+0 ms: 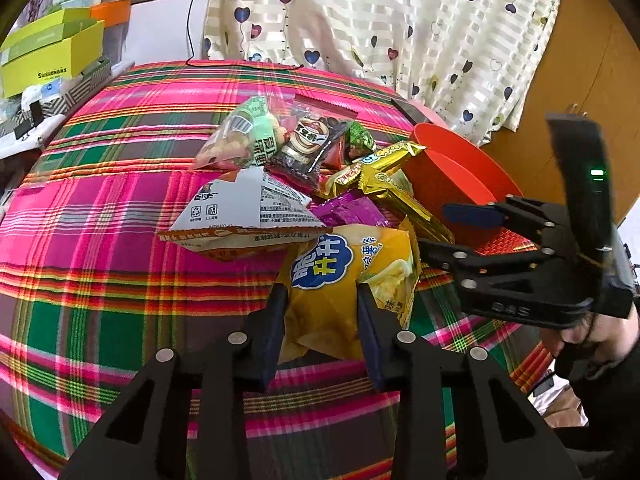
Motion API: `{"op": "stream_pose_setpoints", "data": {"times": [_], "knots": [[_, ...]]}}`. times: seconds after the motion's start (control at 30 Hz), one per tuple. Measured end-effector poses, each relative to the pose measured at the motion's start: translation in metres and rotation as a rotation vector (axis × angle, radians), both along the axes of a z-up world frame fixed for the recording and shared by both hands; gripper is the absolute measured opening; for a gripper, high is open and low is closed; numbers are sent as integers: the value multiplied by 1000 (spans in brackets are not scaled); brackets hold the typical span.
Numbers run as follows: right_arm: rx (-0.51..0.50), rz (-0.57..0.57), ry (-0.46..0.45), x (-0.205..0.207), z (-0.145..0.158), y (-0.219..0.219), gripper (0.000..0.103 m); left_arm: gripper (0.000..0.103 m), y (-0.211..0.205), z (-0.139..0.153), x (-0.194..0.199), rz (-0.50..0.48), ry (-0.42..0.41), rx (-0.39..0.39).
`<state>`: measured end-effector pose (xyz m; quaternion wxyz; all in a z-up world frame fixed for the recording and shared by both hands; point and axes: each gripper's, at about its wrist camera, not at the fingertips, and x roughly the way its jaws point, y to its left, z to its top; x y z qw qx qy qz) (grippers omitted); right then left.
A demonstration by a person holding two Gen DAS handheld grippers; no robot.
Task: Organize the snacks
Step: 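Lift the yellow chip bag and gold wafer bar into the red basket with both tools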
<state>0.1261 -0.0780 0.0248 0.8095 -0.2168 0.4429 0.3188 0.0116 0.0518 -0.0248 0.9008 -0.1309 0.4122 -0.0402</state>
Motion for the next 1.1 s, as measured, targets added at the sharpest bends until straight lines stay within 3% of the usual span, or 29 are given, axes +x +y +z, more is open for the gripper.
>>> {"op": "stream_pose_setpoints", "data": {"times": [0.2,0.3,0.33,0.77,1.1], "knots": [[-83,-10,-20,8,-16,13,57,33,8,5,-13,16,-19,-18],[-61,-28,-17,9,-14,11,23,32,8,12,-19,18,-39,-23],[-50,-30,-15,8,-12,9,20,32,8,14,-21,15,-48,-28],[133,-59,-38,-23,36,-30,20,32,-10,47,-21,-9,-128,-39],[229,-167,-114,0,80,-79,20,32,-53,82,34,-98,-185,16]]}}
